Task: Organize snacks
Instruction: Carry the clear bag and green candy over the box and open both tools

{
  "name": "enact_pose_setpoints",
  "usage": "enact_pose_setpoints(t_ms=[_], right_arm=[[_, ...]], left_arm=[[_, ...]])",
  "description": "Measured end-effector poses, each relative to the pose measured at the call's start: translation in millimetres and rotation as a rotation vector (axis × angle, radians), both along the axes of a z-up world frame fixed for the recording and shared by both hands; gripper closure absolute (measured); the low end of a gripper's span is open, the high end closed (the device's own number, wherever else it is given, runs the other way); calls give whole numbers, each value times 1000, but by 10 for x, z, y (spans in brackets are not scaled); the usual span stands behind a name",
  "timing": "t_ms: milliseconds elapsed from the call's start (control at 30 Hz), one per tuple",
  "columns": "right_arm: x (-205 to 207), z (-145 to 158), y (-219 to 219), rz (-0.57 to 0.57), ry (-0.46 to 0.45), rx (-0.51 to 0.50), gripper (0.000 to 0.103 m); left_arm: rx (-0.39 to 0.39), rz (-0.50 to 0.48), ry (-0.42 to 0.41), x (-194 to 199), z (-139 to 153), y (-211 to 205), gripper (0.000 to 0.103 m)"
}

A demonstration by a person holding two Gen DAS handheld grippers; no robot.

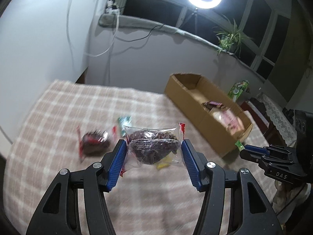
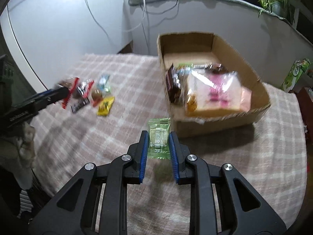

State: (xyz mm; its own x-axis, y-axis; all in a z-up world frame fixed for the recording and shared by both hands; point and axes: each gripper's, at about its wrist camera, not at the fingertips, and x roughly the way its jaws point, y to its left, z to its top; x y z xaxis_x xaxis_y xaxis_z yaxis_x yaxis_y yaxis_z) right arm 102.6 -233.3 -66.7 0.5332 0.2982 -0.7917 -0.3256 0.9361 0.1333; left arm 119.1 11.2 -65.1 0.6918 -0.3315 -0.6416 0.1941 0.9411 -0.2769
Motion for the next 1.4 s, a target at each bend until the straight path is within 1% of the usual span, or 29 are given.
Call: enact_pose_setpoints(t_ms=[233, 400, 533, 633, 767, 1000, 1233, 1400], right_arm=[[251, 270, -213, -51, -57, 29, 81], [518, 350, -354, -83, -67, 57, 81], [734, 383, -435, -96, -70, 50, 81], [901, 379, -471, -107, -71, 40, 81], [1125, 347, -536, -124, -59, 50, 81], [1436, 243, -584, -138, -39, 52, 81], [1569, 119, -639, -151, -16, 42, 80], [1579, 109, -655, -159, -20, 34, 79]], left_arm=[[-3, -48, -26, 305, 112, -269, 45], [-21, -75, -18, 544, 120, -451, 45], [-37, -87, -10, 743, 122, -578, 45], [-42, -101, -9, 888, 130, -688, 45], [-19, -118, -15, 1060, 144, -862, 45], [-10, -140, -2, 1241, 89, -1066, 45], [-9, -163, 18, 1327, 38, -1171, 45], [-8, -167, 27, 1347, 25, -1210, 40]])
